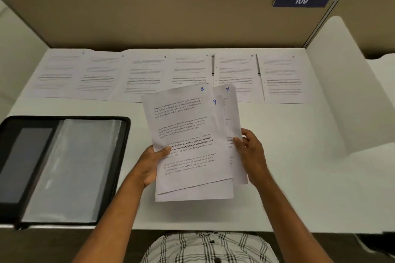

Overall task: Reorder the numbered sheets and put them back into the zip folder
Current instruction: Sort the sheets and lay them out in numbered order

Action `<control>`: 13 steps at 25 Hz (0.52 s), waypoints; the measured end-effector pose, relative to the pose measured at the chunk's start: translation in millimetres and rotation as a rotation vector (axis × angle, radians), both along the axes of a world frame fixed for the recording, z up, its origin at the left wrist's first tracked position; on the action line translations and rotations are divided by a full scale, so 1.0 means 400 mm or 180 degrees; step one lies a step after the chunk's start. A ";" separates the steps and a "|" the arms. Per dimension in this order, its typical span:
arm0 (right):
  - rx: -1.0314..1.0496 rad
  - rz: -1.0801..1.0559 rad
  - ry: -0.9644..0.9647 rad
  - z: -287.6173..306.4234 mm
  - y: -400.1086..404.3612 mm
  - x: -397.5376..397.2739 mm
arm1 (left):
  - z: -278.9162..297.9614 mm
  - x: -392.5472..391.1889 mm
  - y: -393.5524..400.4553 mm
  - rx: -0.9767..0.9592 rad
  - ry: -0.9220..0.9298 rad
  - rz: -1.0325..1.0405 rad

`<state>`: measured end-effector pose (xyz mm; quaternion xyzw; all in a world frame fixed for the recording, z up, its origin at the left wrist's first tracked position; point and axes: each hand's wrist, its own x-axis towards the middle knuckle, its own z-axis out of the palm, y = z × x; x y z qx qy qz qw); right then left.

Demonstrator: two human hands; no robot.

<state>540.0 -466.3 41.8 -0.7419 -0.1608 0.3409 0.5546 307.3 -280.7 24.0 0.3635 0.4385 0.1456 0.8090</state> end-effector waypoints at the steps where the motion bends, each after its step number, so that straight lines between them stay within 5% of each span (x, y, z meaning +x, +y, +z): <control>1: 0.0008 -0.0049 0.0030 -0.001 0.006 -0.028 | 0.005 -0.036 0.015 -0.0006 0.0022 0.0032; 13: -0.0580 -0.0341 -0.0270 -0.149 0.124 -0.284 | -0.015 -0.470 0.278 0.0154 0.0327 0.0410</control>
